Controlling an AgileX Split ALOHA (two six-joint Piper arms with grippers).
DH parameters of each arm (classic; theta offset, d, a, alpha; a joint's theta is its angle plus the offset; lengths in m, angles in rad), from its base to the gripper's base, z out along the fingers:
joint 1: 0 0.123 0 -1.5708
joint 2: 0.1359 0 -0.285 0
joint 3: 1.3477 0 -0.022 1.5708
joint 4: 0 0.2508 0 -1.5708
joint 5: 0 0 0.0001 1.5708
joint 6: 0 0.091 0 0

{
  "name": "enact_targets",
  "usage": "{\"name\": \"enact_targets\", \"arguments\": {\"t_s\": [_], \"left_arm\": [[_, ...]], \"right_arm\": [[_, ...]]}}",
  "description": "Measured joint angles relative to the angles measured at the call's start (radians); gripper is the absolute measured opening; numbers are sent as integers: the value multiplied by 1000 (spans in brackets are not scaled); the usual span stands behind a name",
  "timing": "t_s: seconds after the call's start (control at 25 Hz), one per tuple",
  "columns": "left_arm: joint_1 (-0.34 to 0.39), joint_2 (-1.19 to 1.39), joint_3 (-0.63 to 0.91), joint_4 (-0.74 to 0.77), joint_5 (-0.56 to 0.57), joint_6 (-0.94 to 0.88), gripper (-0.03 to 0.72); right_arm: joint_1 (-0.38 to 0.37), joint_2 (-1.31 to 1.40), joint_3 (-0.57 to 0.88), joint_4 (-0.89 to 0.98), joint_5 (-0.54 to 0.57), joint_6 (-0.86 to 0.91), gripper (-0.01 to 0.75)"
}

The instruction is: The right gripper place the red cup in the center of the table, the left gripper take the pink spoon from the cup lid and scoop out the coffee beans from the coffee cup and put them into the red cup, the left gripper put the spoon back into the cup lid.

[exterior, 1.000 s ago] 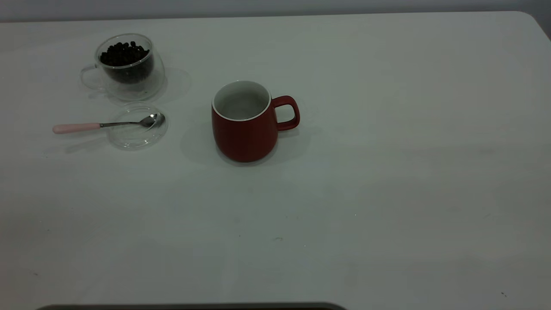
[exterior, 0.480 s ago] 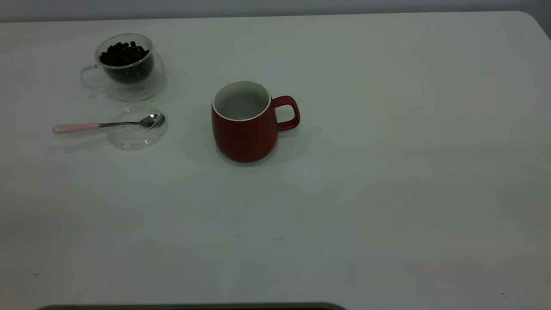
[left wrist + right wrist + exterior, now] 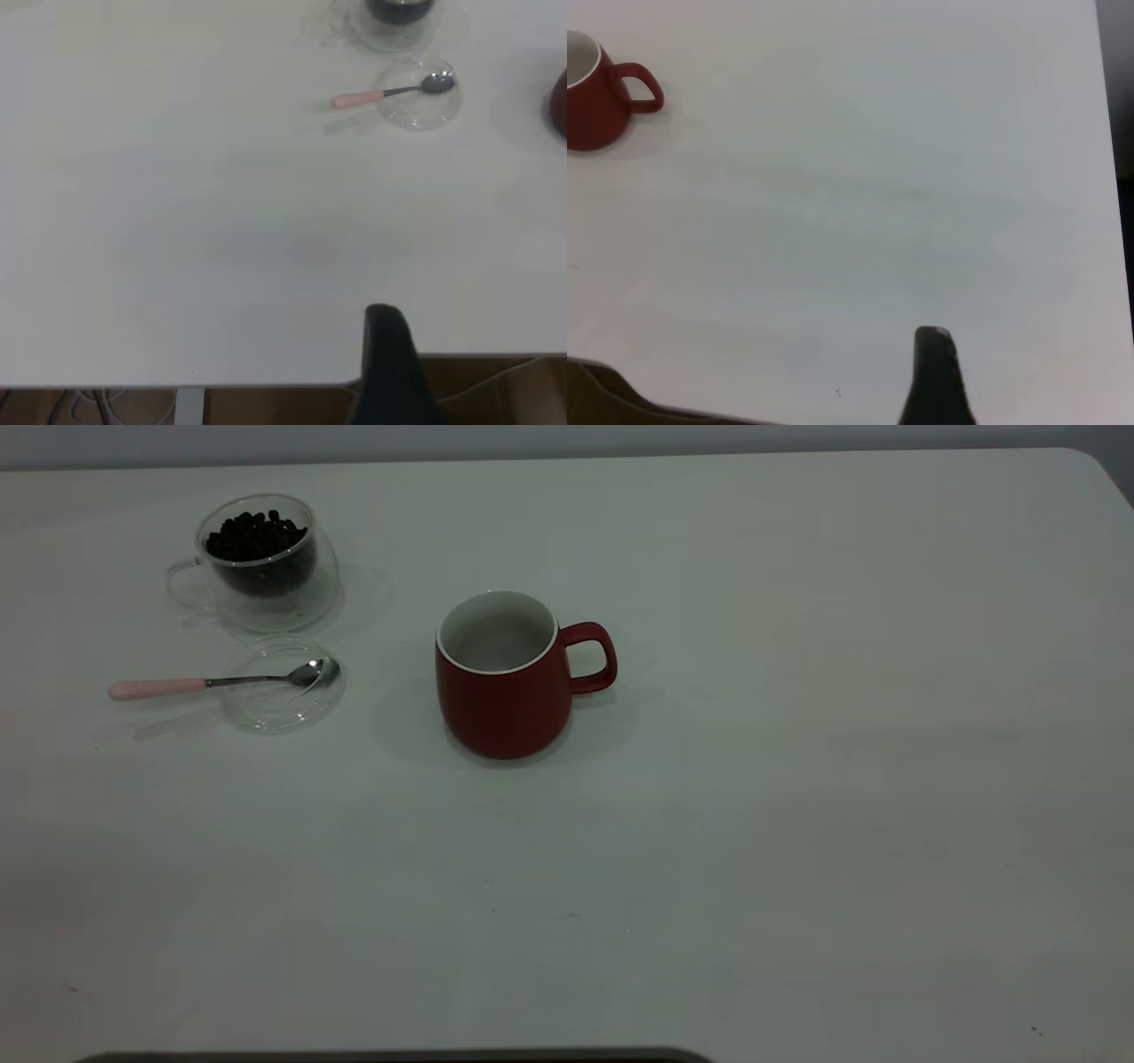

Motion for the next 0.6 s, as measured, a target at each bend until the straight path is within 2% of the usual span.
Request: {"name": "enact_targets", "arguments": {"t_s": [0.6], "left_arm": [[0,0,0,0,0,1,546]], "right_arm": [[0,0,0,-39,0,54,591]]}}
